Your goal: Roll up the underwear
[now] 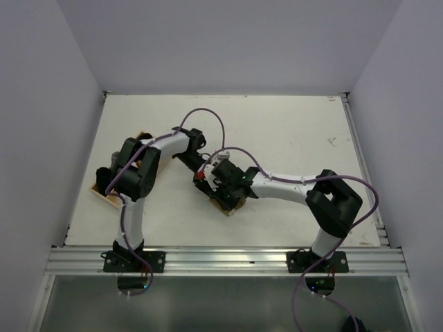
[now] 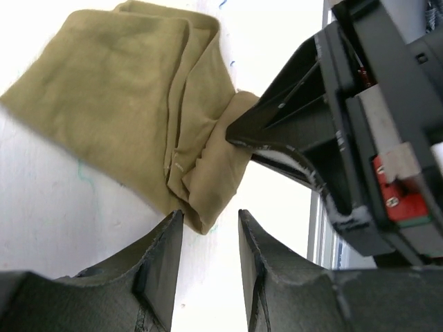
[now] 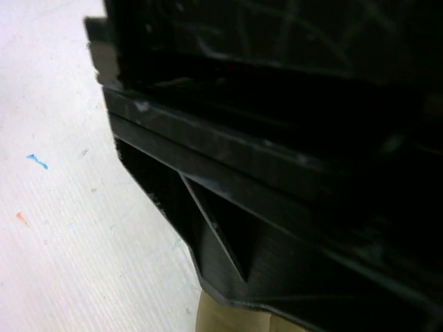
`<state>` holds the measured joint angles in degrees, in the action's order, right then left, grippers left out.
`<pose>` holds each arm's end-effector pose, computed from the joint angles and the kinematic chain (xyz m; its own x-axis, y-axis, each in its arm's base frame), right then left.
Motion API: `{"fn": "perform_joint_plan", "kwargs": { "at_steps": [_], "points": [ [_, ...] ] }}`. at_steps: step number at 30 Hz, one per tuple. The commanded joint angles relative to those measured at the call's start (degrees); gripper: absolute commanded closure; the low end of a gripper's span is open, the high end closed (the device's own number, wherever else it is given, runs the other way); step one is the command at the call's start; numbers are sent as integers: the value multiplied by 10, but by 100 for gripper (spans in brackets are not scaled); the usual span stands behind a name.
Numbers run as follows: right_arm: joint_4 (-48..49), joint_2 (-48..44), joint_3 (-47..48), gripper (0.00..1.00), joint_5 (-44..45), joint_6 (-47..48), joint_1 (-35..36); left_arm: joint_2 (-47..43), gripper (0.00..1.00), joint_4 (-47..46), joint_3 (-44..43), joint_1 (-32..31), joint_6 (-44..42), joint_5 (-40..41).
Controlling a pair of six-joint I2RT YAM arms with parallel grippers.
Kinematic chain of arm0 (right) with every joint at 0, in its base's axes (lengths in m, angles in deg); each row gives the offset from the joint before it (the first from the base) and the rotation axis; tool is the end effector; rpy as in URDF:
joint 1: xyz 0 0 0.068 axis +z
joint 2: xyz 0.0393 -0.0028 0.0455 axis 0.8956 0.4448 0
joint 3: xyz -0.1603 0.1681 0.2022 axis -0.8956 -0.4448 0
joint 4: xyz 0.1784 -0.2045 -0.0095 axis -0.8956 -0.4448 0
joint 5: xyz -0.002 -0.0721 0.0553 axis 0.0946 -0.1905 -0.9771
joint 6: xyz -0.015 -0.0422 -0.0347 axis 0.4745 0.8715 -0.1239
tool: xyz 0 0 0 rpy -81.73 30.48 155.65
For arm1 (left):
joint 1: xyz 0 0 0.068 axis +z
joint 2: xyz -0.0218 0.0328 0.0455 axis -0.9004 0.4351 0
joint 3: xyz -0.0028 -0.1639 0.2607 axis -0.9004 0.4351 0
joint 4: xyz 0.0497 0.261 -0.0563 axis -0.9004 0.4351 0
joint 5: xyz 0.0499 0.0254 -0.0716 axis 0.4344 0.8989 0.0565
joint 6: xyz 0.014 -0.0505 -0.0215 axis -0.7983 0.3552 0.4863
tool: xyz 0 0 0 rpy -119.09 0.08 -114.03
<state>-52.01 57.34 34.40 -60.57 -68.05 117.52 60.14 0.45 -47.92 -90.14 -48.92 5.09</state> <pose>0.2088 0.2940 0.1976 -0.5049 -0.7297 -0.4611 -0.8439 0.5295 0.0862 0.3410 -0.2022 0.1681 -0.5357 0.7052 -0.4645 0.7179 0.0908 -0.6902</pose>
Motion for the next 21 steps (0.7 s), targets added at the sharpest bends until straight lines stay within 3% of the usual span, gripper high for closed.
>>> {"fn": "perform_joint_plan", "kwargs": {
  "at_steps": [1,9,21],
  "points": [
    [-68,21,-36,81,25,-25,-23,-59,59,-14,23,19,27,-11],
    [-50,-13,-62,81,2,-62,-25,-102,59,-108,48,51,123,60],
    [-49,-27,-69,82,-4,-60,-44,-163,60,-179,65,84,223,164]
  ]
}}
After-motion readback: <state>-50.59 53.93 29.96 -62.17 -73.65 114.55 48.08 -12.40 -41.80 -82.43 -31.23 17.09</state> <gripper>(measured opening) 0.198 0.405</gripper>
